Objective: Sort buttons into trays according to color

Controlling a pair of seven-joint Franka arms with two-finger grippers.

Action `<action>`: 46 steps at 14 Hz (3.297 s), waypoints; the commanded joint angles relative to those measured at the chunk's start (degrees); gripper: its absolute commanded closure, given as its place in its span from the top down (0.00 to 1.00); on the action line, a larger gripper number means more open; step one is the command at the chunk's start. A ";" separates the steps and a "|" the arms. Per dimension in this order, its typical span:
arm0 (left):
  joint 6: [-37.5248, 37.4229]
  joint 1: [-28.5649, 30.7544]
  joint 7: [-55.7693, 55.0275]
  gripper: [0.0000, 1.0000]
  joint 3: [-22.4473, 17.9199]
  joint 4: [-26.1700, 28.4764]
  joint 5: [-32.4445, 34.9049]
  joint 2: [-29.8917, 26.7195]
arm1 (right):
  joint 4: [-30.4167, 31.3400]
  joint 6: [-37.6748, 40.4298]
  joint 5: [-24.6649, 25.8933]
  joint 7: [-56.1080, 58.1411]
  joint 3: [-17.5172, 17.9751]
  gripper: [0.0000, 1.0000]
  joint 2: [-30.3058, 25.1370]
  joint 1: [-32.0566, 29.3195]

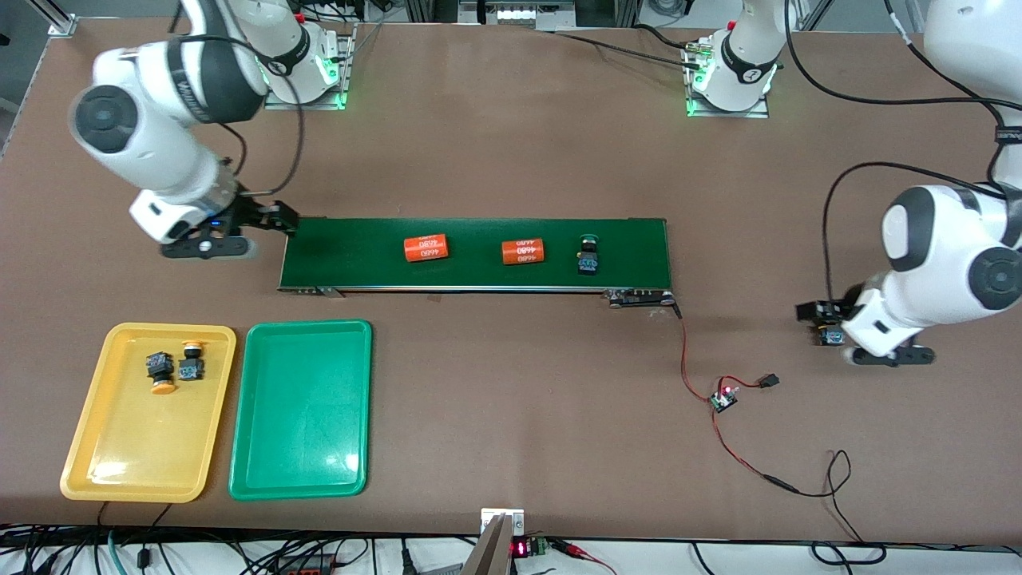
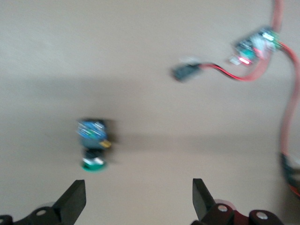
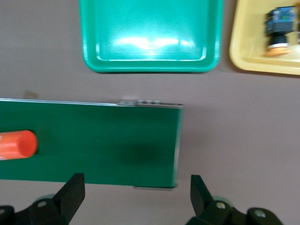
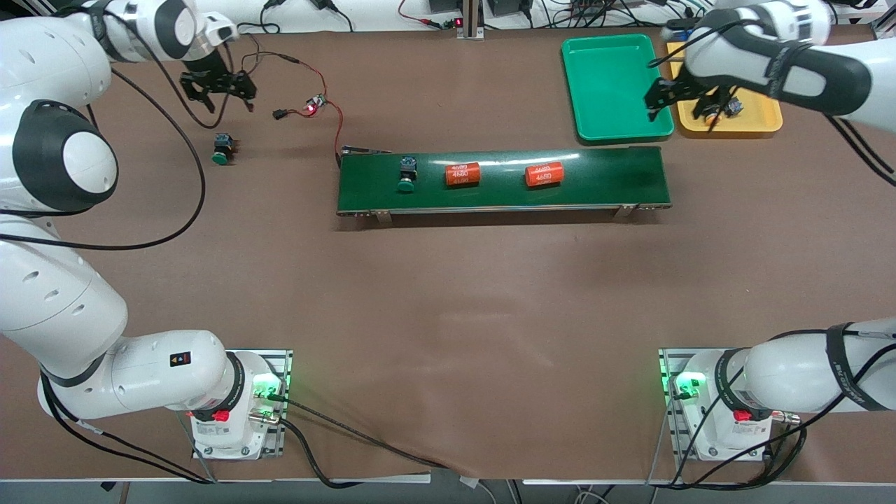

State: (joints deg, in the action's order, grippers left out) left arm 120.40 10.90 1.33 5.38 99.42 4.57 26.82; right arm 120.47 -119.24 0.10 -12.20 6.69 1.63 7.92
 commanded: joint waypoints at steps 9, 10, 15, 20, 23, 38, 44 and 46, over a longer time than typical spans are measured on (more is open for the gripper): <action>23.73 -0.70 8.25 1.00 -6.79 5.51 -4.05 10.44 | 0.46 -8.02 -0.46 -14.87 -0.37 1.00 4.17 9.57; 23.74 -0.70 8.51 1.00 -6.88 6.04 -4.05 10.71 | 0.46 -8.02 -0.46 -14.87 -0.37 1.00 4.17 9.57; 22.25 -0.70 8.78 0.29 -6.88 7.28 -3.69 10.10 | 0.55 -7.85 -0.46 -14.87 -0.37 1.00 4.35 9.57; 11.46 -0.70 8.34 0.12 -6.18 4.13 -3.78 6.59 | 0.64 -7.85 -0.46 -14.87 -0.37 1.00 4.44 9.57; -2.32 -0.97 8.51 0.12 -2.86 -2.98 -3.96 5.62 | 0.64 -7.85 -0.46 -14.96 -0.37 1.00 4.35 9.65; -1.44 -5.09 -26.80 0.10 28.45 4.09 -3.26 3.68 | 0.81 -7.85 -0.46 -15.05 -0.37 1.00 4.61 9.65; 5.55 -6.68 -29.37 0.72 28.80 9.21 -3.08 3.77 | 0.82 -7.85 -0.46 -15.13 -0.37 1.00 4.70 9.57; 3.80 -6.24 -29.37 1.00 28.80 8.60 -3.17 3.16 | 0.82 -7.85 -0.46 -15.13 -0.37 1.00 4.70 9.57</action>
State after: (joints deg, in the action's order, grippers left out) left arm 125.72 3.76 -27.28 33.67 108.17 1.17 31.37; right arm 120.88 -126.87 0.10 -26.61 6.73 6.49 16.88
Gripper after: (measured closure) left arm 0.489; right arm 0.000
